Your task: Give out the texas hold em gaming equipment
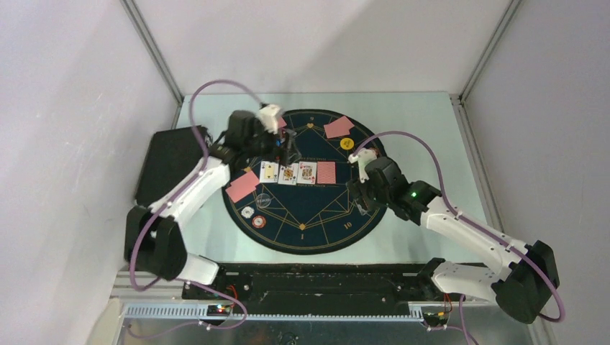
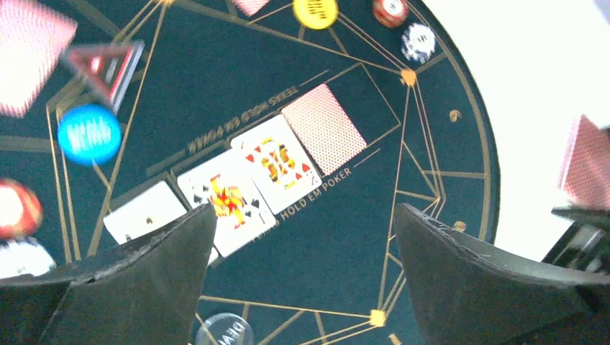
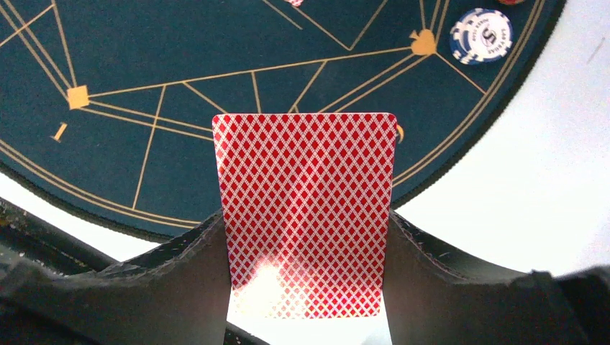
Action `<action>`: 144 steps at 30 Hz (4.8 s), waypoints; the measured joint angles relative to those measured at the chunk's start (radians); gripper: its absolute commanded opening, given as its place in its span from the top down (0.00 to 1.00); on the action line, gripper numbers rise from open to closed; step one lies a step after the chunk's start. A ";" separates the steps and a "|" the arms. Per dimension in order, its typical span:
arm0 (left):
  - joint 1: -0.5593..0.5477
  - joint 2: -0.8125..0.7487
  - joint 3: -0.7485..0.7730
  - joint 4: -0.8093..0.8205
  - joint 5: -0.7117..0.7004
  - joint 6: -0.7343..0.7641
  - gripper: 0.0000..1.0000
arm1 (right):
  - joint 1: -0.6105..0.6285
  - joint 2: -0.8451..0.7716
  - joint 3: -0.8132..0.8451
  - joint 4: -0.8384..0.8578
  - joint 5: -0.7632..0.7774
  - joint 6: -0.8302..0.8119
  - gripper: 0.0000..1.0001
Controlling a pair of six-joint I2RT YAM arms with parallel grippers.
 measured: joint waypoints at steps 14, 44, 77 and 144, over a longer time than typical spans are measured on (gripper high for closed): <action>-0.041 -0.299 -0.630 0.628 0.134 -0.697 0.00 | 0.126 0.039 0.000 0.002 -0.049 -0.090 1.00; -0.315 0.087 -0.462 0.716 0.249 -0.761 0.04 | 0.160 0.038 0.000 0.018 -0.114 -0.131 1.00; -0.281 -0.032 -0.453 0.602 0.220 -0.711 0.39 | 0.162 0.006 0.000 0.019 -0.116 -0.131 1.00; -0.191 0.766 0.708 -0.603 0.424 0.451 1.00 | -0.079 -0.014 -0.017 -0.016 0.138 0.058 1.00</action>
